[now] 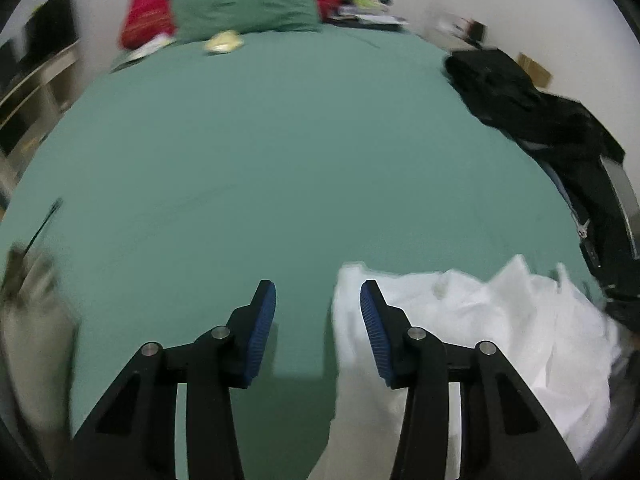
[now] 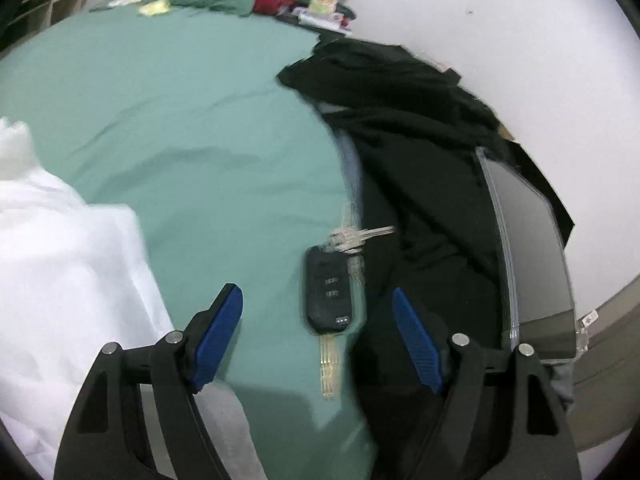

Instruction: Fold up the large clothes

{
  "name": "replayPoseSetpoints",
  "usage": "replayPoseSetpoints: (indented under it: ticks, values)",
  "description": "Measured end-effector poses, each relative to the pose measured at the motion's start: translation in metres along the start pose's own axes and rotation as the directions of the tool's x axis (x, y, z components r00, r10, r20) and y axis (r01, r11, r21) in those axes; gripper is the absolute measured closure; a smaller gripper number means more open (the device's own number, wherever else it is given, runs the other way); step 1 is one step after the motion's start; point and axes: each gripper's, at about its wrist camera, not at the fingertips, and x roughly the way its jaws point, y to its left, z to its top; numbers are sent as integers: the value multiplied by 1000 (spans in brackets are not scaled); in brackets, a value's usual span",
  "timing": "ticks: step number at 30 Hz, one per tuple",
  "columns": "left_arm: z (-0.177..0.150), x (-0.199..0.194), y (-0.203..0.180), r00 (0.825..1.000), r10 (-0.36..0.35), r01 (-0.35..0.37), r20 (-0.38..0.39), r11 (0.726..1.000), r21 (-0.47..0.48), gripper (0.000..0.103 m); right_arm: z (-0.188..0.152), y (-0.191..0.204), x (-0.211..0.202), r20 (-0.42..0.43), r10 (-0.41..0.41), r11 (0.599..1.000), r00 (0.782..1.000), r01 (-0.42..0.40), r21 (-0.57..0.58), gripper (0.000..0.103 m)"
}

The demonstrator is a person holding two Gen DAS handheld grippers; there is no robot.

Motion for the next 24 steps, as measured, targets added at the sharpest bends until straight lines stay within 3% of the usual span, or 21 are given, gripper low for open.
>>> replayPoseSetpoints:
  ticks: [3,6,10,15,17,18,19,21,24]
  values:
    - [-27,-7,18,996,-34,31,-87,999,-34,55,-3,20,11,-30,-46,998,998,44,-47,26]
    - [-38,2,28,990,-108,97,-91,989,-111,53,-4,34,20,-16,-107,989,994,105,-100,26]
    - [-30,23,28,977,-211,202,-13,952,-229,45,0,30,26,-25,-109,991,994,107,-74,26]
    - [-10,56,26,965,-257,261,55,910,-322,44,2,33,28,-20,-97,994,995,96,-58,26]
    - [-7,64,32,961,-265,275,80,889,-366,44,7,26,25,-15,-23,1000,1000,23,-8,26]
    - [-8,71,36,964,-254,263,75,882,-391,44,11,18,19,9,58,997,998,-58,49,26]
    - [-9,78,38,972,-227,230,57,882,-412,44,15,6,8,58,154,980,986,-161,121,26]
    - [-13,80,41,979,-189,203,74,882,-426,44,23,-16,-15,171,266,929,949,-299,218,26]
    - [-17,66,31,993,-83,108,84,929,-355,44,34,-50,-52,293,335,858,896,-418,298,26]
